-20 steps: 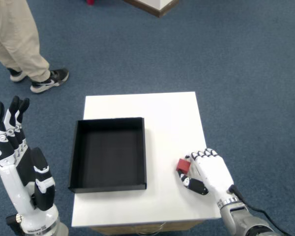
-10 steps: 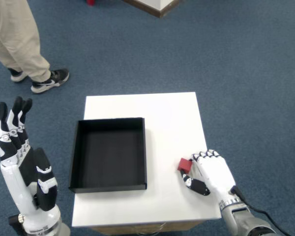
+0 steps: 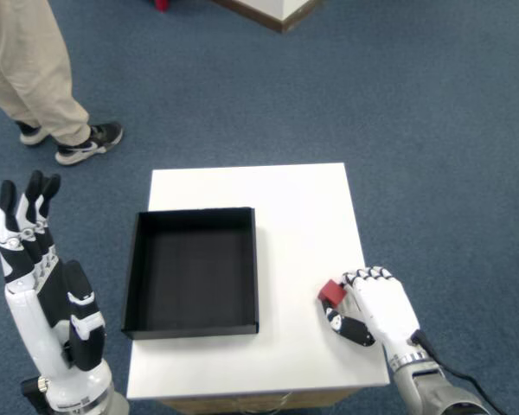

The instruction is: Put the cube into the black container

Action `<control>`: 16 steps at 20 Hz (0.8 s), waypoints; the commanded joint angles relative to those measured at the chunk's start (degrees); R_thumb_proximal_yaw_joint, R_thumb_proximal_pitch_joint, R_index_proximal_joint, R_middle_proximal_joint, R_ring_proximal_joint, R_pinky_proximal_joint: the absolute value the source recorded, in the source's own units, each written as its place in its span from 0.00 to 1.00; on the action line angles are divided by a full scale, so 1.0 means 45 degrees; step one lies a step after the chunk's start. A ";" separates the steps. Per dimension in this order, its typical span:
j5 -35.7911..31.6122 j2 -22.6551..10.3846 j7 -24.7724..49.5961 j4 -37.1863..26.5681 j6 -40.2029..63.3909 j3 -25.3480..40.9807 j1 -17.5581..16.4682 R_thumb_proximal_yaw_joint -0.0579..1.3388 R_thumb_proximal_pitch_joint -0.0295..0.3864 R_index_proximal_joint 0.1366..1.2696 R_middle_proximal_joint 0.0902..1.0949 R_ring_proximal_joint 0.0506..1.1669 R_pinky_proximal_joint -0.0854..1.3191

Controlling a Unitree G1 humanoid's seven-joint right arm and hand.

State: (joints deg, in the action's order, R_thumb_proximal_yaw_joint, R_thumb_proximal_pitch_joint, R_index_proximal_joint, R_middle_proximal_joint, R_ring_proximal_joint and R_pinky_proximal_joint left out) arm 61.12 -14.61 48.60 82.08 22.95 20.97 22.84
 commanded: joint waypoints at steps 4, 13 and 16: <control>-0.0217 -0.0288 -0.0656 0.0117 0.0067 -0.0371 -0.0137 0.81 0.64 0.84 0.39 0.31 0.30; -0.0202 -0.0206 -0.0020 -0.0029 0.0611 -0.0491 -0.0163 0.94 0.40 0.87 0.42 0.33 0.32; -0.0169 -0.0184 0.0404 -0.0108 0.0918 -0.0494 -0.0107 0.94 0.41 0.87 0.42 0.33 0.32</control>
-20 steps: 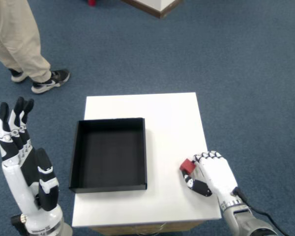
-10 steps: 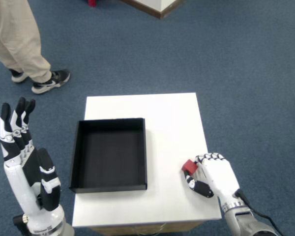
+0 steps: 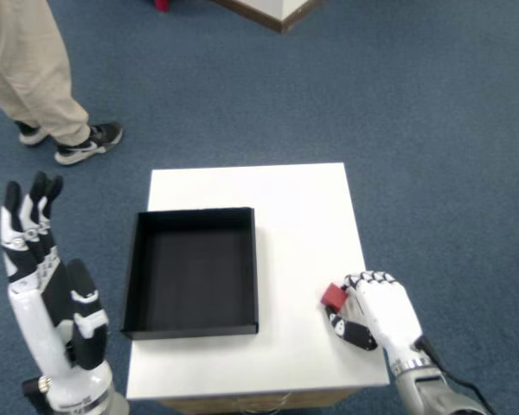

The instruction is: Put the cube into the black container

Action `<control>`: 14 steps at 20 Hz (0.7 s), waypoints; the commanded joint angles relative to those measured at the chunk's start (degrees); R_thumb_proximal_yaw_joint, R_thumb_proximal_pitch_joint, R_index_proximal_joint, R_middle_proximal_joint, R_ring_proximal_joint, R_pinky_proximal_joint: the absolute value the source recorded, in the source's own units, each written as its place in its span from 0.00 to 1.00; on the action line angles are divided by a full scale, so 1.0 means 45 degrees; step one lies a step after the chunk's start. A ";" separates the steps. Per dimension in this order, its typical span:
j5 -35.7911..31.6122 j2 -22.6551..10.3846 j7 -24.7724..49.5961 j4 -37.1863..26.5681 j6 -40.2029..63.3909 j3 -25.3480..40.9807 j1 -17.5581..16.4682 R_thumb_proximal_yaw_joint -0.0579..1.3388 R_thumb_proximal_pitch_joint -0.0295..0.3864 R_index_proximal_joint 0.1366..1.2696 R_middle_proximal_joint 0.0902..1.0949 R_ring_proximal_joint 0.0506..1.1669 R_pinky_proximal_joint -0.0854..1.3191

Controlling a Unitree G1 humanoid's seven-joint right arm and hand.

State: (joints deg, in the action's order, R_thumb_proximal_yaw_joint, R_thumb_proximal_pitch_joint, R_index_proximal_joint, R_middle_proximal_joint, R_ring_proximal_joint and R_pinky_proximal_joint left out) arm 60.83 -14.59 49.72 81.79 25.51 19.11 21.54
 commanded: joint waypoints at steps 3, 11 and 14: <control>-0.0003 -0.0220 0.0959 -0.0250 0.0940 -0.0056 0.0320 0.94 0.43 0.86 0.42 0.33 0.32; 0.0411 -0.0234 0.3466 -0.0798 0.2792 0.0217 0.0581 0.94 0.45 0.84 0.40 0.31 0.29; 0.0626 -0.0225 0.4655 -0.1173 0.3722 0.0403 0.0758 0.94 0.45 0.83 0.40 0.30 0.28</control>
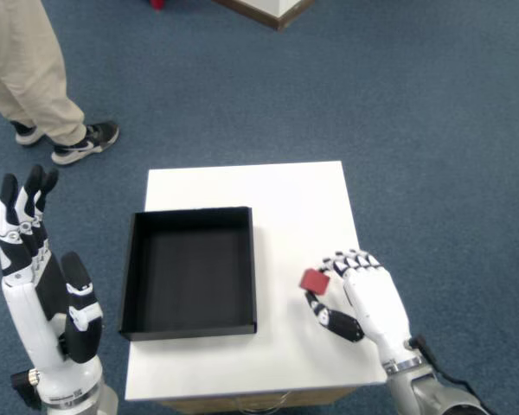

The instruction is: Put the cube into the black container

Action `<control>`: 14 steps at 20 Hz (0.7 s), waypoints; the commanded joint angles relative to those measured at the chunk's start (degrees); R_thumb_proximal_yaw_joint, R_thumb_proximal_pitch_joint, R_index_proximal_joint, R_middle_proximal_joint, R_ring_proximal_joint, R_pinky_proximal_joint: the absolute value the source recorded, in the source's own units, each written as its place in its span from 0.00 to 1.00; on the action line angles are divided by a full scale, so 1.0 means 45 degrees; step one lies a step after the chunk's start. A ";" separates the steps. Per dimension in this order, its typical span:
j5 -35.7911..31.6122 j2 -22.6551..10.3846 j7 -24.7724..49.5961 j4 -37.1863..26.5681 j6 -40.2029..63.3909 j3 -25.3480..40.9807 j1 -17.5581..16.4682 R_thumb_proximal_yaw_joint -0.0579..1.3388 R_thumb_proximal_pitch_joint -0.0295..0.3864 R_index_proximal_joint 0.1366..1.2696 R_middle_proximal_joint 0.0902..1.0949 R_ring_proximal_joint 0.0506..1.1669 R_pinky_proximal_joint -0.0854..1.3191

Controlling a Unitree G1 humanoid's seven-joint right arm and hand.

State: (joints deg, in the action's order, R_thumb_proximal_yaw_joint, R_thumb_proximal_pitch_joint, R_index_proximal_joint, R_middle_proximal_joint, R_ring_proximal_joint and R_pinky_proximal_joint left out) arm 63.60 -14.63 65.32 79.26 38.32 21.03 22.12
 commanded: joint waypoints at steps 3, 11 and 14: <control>0.0262 -0.0210 0.2155 -0.0652 0.1460 0.0169 0.0861 0.94 0.45 0.83 0.40 0.29 0.27; 0.1063 -0.0178 0.4455 -0.1228 0.2209 0.0774 0.1529 0.93 0.44 0.83 0.39 0.28 0.27; 0.1433 -0.0107 0.5135 -0.1752 0.2397 0.1074 0.1916 0.92 0.44 0.84 0.39 0.28 0.28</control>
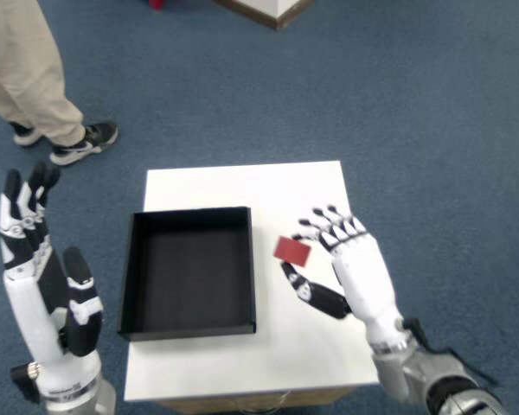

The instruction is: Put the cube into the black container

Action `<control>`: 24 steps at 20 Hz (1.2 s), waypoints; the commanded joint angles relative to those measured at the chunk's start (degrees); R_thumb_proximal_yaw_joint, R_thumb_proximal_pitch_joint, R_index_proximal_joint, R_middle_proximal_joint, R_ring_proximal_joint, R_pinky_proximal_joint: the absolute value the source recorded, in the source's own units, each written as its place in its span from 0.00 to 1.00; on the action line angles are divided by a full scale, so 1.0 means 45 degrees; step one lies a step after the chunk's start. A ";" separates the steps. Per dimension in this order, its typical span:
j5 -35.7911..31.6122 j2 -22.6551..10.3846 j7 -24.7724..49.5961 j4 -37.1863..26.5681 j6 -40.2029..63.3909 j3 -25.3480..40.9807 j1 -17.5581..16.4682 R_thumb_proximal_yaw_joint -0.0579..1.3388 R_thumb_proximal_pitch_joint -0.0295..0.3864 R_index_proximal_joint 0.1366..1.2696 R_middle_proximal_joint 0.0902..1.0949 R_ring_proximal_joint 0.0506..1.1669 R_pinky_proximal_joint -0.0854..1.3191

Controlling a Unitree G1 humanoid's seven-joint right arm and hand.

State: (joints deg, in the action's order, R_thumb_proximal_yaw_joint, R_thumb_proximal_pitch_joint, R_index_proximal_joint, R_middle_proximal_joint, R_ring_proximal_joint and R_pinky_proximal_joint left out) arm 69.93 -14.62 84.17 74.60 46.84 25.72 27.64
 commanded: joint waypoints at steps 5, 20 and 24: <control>0.0174 0.0779 0.0910 -0.1254 0.0071 0.0178 0.1405 0.92 0.43 0.84 0.39 0.27 0.27; -0.1985 0.1267 -0.3528 -0.2951 -0.1925 0.3097 0.2219 0.92 0.41 0.85 0.39 0.26 0.27; -0.3371 0.1267 -0.4903 -0.3228 -0.3190 0.4491 0.2305 0.92 0.41 0.85 0.38 0.27 0.27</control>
State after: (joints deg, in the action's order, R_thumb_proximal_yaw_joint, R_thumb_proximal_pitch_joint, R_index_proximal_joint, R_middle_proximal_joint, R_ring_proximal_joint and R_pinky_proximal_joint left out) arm 57.29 -8.61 61.17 63.05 33.19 46.75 34.89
